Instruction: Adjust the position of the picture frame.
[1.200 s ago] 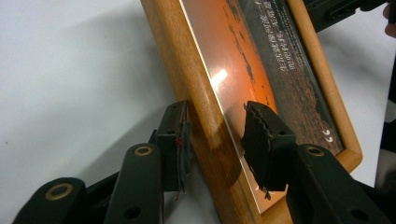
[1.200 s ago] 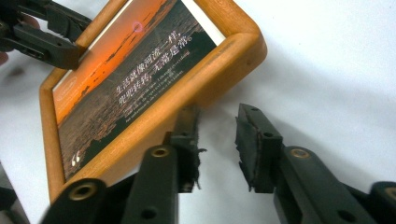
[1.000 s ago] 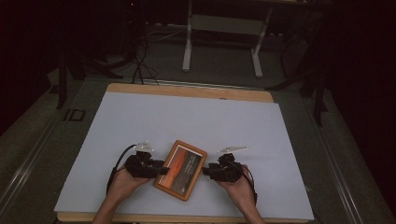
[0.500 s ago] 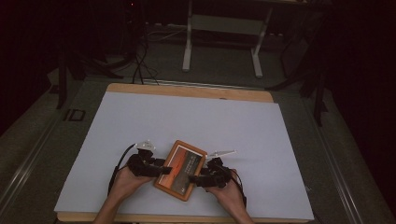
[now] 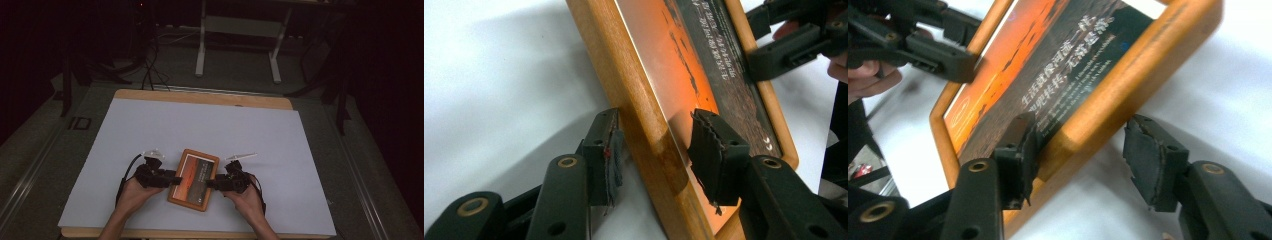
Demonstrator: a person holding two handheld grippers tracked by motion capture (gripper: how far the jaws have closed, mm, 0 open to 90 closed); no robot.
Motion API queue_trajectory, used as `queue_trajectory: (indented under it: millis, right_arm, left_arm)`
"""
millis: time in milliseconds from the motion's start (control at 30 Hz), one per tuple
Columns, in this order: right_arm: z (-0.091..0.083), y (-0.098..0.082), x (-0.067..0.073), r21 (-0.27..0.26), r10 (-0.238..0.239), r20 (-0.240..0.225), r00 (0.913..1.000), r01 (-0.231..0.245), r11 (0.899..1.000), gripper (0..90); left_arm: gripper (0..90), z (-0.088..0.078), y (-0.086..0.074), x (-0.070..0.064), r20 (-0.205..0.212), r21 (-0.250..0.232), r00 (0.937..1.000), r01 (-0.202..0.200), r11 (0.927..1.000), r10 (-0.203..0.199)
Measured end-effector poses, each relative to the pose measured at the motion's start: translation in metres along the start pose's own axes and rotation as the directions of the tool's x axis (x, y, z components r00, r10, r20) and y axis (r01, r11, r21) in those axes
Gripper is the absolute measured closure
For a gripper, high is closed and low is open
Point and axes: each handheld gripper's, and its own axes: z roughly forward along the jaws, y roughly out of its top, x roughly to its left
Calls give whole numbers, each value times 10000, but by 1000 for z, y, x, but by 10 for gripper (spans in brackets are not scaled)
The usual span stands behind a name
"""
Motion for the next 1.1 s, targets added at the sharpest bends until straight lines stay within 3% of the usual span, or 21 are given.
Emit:
queue_trajectory:
  millis: [233, 333, 500, 733, 800, 1100]
  right_arm:
    - [3, 6, -3, 3, -17, -44, 10000, 17, 10000, 489]
    - [4, 9, -4, 50, -14, -95, 10000, 14, 10000, 492]
    - [5, 16, -9, -138, 143, -52, 9999, -144, 9998, 490]
    - [7, 2, 5, 320, -259, 31, 9997, 258, 9992, 454]
    - [8, 0, 6, 355, -97, -71, 9999, 99, 9993, 454]
    - [3, 6, 2, 196, 327, -100, 9994, -325, 9993, 519]
  left_arm:
    - [473, 4, 2, 2, -91, 2, 9995, 314, 9995, -314]
    - [472, 3, 3, 0, -240, 100, 9990, 387, 9992, -384]
    - [476, 3, 0, 1, -77, 177, 9986, 532, 9984, -530]
    - [491, 6, -1, 3, 260, 214, 9938, 1073, 9940, -1078]
    - [471, 8, -1, 1, 246, 215, 9919, 1238, 9921, -1243]
    - [490, 6, 4, -6, -177, 12, 9917, 1274, 9919, -1274]
